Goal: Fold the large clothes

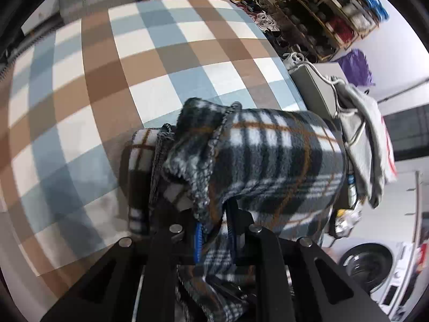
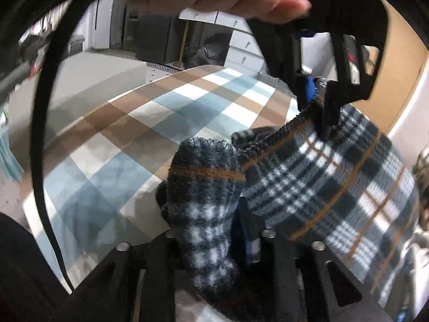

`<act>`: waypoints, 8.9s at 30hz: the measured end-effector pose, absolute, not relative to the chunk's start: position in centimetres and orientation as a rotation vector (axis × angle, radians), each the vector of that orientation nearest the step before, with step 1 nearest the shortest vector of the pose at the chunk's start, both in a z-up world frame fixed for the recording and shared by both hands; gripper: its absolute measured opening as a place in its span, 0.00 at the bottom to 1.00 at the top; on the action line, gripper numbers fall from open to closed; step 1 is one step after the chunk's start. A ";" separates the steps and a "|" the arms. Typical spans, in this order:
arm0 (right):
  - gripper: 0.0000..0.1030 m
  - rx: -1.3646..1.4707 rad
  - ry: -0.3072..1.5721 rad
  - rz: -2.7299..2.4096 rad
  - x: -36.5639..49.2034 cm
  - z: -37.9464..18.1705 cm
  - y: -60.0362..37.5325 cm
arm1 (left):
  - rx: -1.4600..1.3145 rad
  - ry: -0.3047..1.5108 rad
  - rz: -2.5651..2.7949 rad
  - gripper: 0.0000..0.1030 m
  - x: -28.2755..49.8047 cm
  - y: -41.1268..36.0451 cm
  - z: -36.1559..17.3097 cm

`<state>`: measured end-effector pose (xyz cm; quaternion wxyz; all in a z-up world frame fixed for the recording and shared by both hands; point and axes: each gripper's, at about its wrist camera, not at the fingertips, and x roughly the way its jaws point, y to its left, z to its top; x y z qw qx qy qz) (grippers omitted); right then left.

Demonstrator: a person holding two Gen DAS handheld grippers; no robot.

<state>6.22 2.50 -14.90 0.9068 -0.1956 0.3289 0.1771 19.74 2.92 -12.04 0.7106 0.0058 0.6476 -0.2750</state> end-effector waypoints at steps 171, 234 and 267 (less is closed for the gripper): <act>1.00 0.481 0.614 0.349 7.4 -13.8 -22.9 | 0.024 0.940 -0.422 0.61 7.3 6.9 -19.8; 0.78 0.550 1.069 0.688 8.1 -18.0 -20.7 | -0.448 1.166 -0.824 0.48 12.1 12.9 -21.7; 0.76 0.501 0.750 0.317 -8.6 4.1 -49.8 | -0.302 0.878 -1.231 0.48 5.7 -16.8 0.8</act>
